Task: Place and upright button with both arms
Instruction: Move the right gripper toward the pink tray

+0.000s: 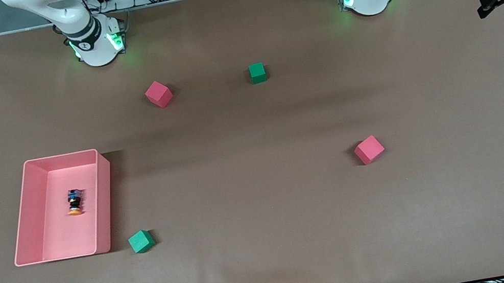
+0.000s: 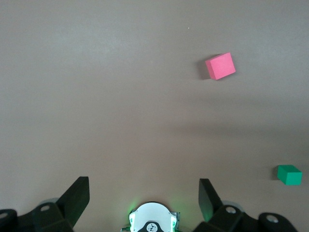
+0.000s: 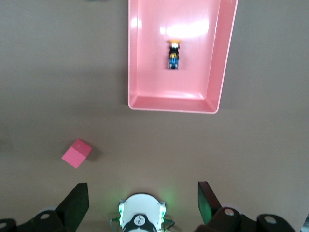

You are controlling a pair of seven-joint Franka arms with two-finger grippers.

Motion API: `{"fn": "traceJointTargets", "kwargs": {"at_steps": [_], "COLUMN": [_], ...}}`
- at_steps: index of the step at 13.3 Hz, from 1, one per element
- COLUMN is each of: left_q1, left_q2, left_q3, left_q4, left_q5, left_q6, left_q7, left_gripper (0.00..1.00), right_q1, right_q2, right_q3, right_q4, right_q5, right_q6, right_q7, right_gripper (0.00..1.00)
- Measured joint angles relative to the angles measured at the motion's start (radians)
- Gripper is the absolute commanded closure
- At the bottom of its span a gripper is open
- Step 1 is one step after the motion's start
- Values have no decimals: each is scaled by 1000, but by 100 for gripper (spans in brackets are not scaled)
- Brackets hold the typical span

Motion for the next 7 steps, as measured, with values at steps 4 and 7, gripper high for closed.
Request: {"fn": "traceJointTargets", "kwargs": {"at_steps": [4,7], "left_q1": [0,0], "left_q2": [15,17], "left_q3": [0,0], "left_q4": [-10,-27], "left_q5": [0,0], "left_q6": [37,58], "left_q7": [0,0], "left_gripper": [0,0], "right_q1": [-54,-122], "right_q2": [122,187], "right_q3": [-10,-13], "right_q4": [-4,-72], "right_q5": [-6,-6], "right_q6": [39,218], "right_q7": [-1,-7], "right_gripper": [0,0]}}
